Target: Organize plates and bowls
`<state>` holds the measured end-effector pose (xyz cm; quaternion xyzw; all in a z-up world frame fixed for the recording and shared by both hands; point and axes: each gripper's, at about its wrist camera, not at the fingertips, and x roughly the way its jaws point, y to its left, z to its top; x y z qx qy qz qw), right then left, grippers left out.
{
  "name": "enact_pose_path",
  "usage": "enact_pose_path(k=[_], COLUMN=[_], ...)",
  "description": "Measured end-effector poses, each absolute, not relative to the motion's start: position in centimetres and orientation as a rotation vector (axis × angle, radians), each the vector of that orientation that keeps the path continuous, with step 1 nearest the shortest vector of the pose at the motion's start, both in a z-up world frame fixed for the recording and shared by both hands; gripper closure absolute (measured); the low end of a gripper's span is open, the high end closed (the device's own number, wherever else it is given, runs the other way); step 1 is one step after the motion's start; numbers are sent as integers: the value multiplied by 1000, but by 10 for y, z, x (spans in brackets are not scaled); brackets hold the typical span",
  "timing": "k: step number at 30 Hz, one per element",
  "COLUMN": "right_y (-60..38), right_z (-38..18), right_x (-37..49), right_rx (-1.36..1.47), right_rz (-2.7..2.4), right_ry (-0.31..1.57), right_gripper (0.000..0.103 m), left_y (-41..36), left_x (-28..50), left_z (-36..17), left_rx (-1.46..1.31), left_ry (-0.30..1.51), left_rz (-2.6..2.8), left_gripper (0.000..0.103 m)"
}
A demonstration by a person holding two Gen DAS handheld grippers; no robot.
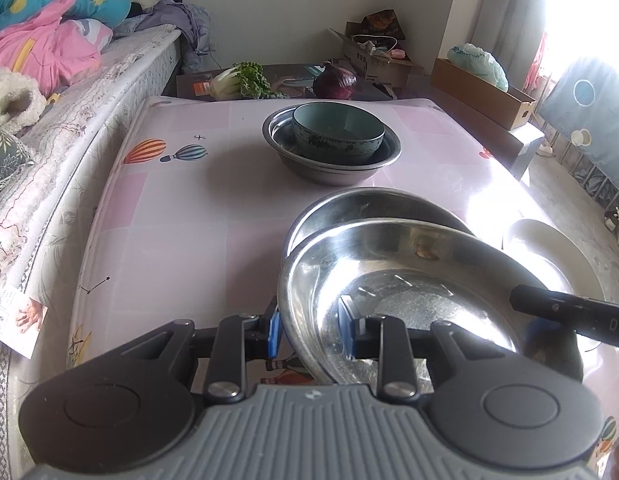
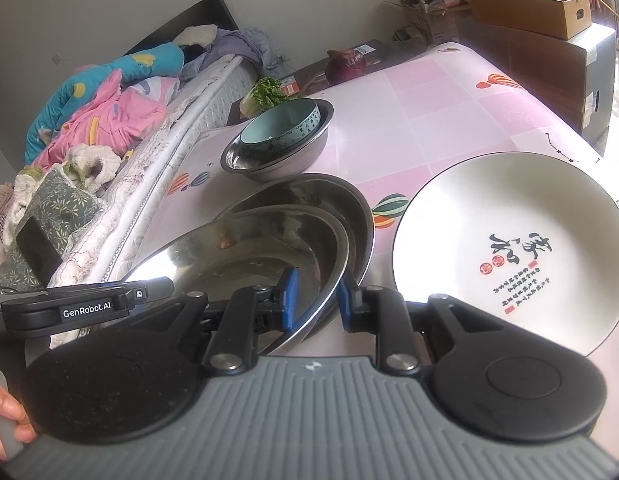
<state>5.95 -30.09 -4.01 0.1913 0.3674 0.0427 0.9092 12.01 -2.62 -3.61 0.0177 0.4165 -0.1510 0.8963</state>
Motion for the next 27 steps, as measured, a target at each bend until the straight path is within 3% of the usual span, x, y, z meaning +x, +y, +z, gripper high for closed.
enact_pose_path(k=[27], right_y=[-299], right_z=[-49], right_x=[81], right_rx=[372], right_rz=[50], right_ry=[784], right_gripper=[78], left_y=[-32], left_x=[134], left_z=[-56], left_rx=[39], left_ry=[905], left_rz=[-332], left_gripper=[73])
